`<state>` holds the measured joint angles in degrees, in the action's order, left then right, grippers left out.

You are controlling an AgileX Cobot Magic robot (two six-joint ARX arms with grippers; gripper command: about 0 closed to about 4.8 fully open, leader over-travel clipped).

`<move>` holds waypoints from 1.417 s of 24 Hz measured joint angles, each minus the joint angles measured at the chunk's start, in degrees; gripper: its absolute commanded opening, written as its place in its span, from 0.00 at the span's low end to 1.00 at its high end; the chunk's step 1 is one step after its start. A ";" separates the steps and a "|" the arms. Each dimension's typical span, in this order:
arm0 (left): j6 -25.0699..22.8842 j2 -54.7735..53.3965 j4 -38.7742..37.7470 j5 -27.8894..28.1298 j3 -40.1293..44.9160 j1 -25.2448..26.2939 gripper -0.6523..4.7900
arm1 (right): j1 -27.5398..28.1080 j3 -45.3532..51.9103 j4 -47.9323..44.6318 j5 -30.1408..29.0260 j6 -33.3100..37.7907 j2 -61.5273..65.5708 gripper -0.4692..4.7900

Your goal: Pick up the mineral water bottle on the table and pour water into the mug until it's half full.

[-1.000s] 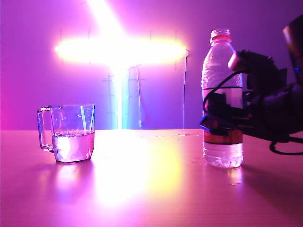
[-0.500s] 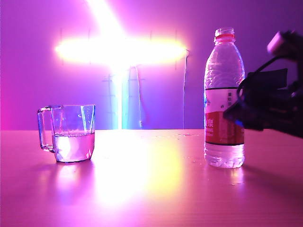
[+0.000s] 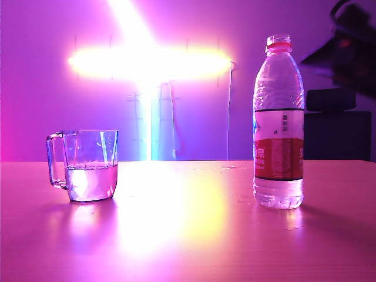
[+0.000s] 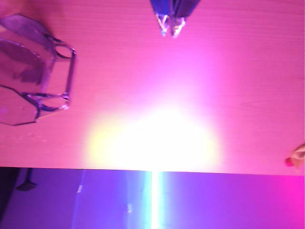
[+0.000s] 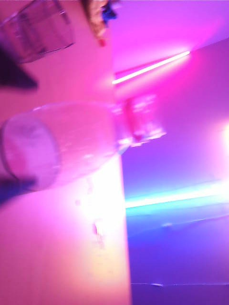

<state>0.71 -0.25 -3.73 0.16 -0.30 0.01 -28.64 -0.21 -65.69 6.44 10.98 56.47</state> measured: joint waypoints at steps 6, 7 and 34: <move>0.00 0.00 0.00 -0.04 0.00 0.52 0.12 | 0.02 -0.09 18.08 0.13 -0.39 -17.11 0.10; 0.00 0.00 0.00 -0.07 0.00 0.52 0.12 | 0.04 -0.09 20.31 0.15 -0.39 -19.26 0.11; 0.00 0.00 0.00 -0.07 0.00 0.50 0.12 | 3.50 -0.09 37.94 7.48 -12.11 -37.09 0.09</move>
<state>0.71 -0.25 -3.73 0.10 -0.30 0.51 -25.15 -0.30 -27.75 13.91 -1.13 19.38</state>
